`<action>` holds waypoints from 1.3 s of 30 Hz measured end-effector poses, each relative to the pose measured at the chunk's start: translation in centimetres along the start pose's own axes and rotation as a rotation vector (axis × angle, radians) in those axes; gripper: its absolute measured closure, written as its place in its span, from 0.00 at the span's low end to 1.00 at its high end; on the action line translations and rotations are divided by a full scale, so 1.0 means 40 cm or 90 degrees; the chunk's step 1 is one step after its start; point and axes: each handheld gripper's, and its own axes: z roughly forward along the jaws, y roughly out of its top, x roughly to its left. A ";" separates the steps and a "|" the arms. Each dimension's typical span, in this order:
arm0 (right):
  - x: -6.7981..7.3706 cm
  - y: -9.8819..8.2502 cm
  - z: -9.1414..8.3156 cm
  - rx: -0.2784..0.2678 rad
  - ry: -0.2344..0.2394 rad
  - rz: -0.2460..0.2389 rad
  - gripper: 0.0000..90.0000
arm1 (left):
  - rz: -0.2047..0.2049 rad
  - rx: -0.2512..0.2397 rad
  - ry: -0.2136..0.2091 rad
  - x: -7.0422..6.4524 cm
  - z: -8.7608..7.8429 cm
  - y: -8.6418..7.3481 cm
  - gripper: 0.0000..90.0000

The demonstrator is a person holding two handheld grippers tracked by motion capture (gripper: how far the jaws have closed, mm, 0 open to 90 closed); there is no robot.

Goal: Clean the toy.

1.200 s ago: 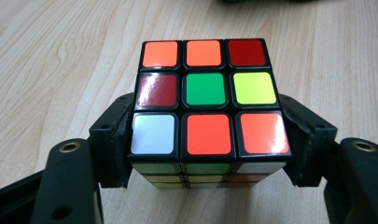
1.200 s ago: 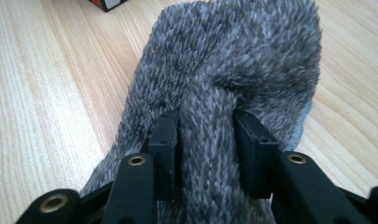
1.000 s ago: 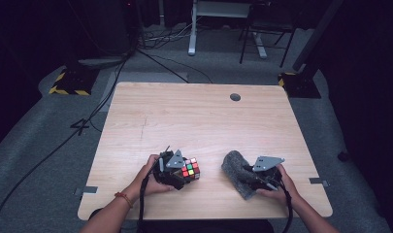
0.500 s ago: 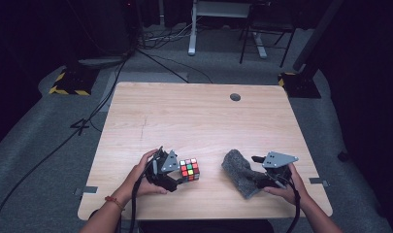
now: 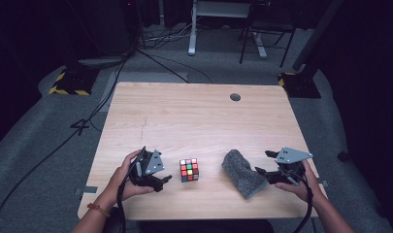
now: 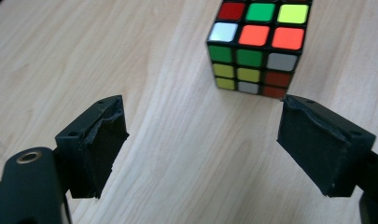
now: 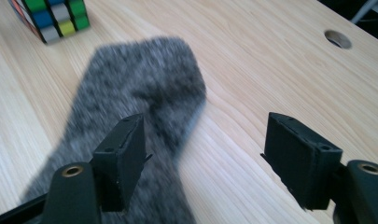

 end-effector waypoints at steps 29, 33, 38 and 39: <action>-0.133 -0.233 0.002 0.038 -0.061 0.193 0.31 | -0.152 0.051 -0.025 0.099 0.066 -0.157 0.18; -0.136 -0.243 0.020 0.049 -0.071 0.199 0.26 | -0.204 0.023 -0.055 0.112 0.072 -0.182 0.17; -0.145 -0.253 0.022 0.041 -0.064 0.213 0.23 | -0.200 0.013 -0.052 0.113 0.071 -0.189 0.16; -0.143 -0.253 0.023 0.041 -0.065 0.213 0.22 | -0.200 0.013 -0.052 0.113 0.071 -0.189 0.16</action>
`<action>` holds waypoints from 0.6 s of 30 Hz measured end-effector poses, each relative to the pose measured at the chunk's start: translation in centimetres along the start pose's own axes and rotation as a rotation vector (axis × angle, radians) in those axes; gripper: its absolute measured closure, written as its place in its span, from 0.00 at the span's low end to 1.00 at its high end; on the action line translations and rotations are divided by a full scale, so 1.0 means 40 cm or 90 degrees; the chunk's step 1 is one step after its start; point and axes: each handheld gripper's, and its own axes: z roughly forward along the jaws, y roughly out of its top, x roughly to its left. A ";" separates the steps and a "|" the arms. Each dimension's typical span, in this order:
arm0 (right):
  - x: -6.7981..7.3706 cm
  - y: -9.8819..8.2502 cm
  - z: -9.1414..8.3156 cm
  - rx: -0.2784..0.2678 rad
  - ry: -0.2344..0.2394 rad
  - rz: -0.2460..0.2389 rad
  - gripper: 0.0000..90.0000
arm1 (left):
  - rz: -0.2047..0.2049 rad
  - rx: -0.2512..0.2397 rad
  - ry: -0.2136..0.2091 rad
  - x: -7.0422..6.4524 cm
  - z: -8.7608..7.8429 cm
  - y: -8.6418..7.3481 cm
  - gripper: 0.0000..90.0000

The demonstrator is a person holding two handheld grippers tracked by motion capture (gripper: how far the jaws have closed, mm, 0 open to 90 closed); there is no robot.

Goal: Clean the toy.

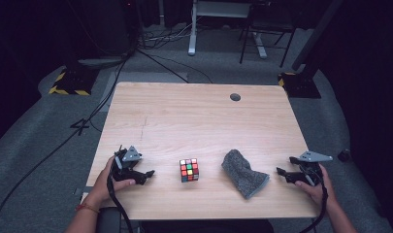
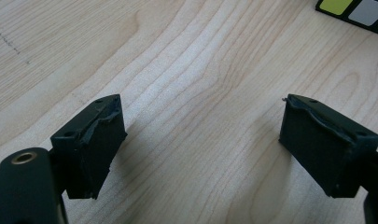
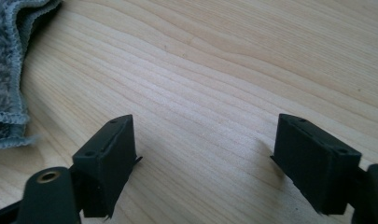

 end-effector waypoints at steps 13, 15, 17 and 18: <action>0.000 0.000 0.001 0.004 0.004 0.009 0.21 | -0.011 -0.002 0.006 -0.005 0.002 0.001 0.16; 0.000 0.000 0.001 0.004 0.004 0.010 0.21 | -0.012 -0.002 0.006 -0.005 0.002 0.001 0.16; 0.000 0.000 0.001 0.004 0.004 0.009 0.21 | -0.012 -0.002 0.006 -0.005 0.002 0.001 0.16; -0.001 0.000 0.001 0.004 0.004 0.010 0.21 | -0.012 -0.003 0.007 -0.005 0.002 0.001 0.16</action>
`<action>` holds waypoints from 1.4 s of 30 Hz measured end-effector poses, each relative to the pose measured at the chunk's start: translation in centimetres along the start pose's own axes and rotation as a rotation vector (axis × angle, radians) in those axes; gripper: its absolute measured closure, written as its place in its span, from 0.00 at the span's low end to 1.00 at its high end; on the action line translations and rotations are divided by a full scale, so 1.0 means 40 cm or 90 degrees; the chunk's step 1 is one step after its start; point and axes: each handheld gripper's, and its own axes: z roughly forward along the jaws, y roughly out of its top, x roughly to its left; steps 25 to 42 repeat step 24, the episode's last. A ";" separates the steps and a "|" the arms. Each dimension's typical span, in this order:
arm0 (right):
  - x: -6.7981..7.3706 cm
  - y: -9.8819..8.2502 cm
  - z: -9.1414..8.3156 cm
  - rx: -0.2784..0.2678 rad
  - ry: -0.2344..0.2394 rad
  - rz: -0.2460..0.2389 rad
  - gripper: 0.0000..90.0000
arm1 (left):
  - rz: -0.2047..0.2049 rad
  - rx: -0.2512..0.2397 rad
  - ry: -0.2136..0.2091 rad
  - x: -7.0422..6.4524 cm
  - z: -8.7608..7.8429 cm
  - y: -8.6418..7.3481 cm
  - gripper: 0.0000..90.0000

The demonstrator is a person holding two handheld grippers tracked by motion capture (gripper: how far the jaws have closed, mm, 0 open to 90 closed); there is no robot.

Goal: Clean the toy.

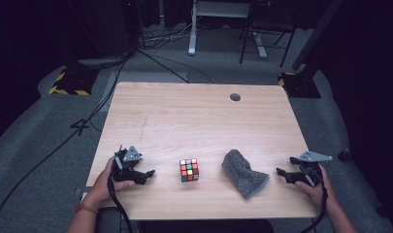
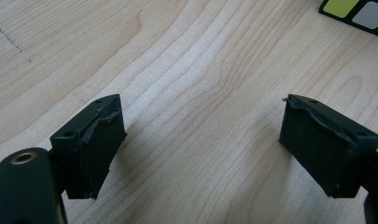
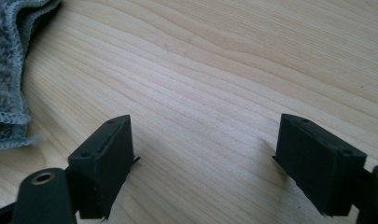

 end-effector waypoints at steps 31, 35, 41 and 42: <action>-0.002 0.000 0.000 0.001 0.003 -0.003 0.21 | -0.001 0.000 0.003 0.000 0.002 0.002 0.16; -0.002 0.000 0.000 0.001 0.003 -0.003 0.21 | -0.001 0.000 0.003 0.000 0.002 0.002 0.16; -0.002 0.000 0.000 0.001 0.003 -0.003 0.21 | -0.001 0.000 0.003 0.000 0.002 0.002 0.16; -0.002 0.000 0.000 0.001 0.003 -0.003 0.21 | -0.001 0.000 0.003 0.000 0.002 0.002 0.16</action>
